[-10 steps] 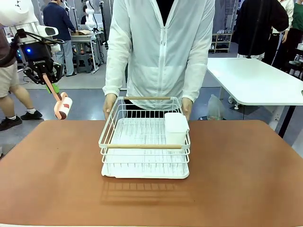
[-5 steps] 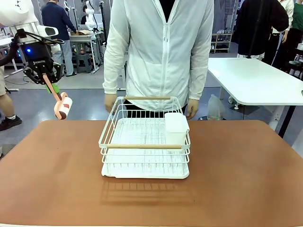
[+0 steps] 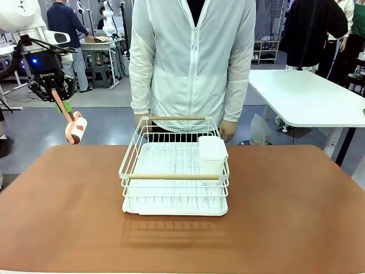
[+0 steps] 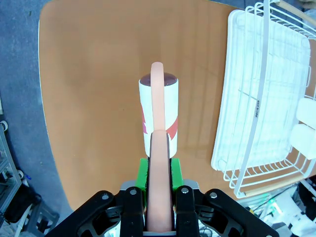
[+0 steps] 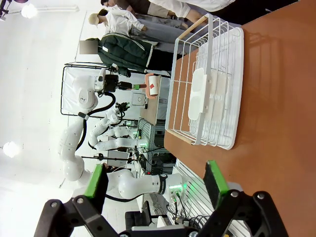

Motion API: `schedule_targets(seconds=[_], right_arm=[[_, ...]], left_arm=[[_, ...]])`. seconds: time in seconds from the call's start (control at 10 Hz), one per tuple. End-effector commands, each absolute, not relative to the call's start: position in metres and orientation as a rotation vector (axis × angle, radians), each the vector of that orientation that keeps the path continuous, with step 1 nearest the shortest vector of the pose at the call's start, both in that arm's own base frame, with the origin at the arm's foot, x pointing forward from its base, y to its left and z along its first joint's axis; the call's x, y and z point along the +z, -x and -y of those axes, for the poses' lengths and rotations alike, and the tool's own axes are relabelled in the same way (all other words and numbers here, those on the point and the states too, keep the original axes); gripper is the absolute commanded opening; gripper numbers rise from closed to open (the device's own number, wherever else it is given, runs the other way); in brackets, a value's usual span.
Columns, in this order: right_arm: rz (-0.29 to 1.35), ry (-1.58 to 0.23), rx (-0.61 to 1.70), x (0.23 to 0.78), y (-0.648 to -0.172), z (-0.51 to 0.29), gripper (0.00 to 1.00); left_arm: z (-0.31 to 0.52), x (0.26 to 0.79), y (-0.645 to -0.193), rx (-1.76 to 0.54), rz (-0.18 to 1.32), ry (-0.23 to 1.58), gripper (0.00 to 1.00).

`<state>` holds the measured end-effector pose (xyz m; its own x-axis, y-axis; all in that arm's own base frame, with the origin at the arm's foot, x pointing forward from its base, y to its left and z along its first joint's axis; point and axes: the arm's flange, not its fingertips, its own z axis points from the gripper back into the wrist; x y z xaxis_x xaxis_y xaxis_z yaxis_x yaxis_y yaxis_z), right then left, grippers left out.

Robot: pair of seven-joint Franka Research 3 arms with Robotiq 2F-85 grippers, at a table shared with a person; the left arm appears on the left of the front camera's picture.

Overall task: Clean the table.
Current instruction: Place the Lint Roller down when the Dish drying rack is positioned in the middle of the table.

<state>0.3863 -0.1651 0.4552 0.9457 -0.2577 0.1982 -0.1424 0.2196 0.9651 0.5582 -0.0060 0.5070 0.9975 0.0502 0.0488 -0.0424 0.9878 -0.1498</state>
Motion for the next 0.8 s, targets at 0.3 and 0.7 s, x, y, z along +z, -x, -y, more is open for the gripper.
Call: schedule_targets(seconds=[0.3, 0.7], right_arm=[[0.355, -1.370, -0.081, 0.4599, -0.3866, 0.1641, 1.00], [0.355, -1.370, -0.081, 0.4599, -0.3866, 0.1641, 1.00]], left_arm=[[0.0034, 0.5121, -0.5579, 0.042, 0.049, 0.143, 0.21], [0.0060, 0.5070, -0.5582, 0.047, 0.052, 0.149, 0.21]])
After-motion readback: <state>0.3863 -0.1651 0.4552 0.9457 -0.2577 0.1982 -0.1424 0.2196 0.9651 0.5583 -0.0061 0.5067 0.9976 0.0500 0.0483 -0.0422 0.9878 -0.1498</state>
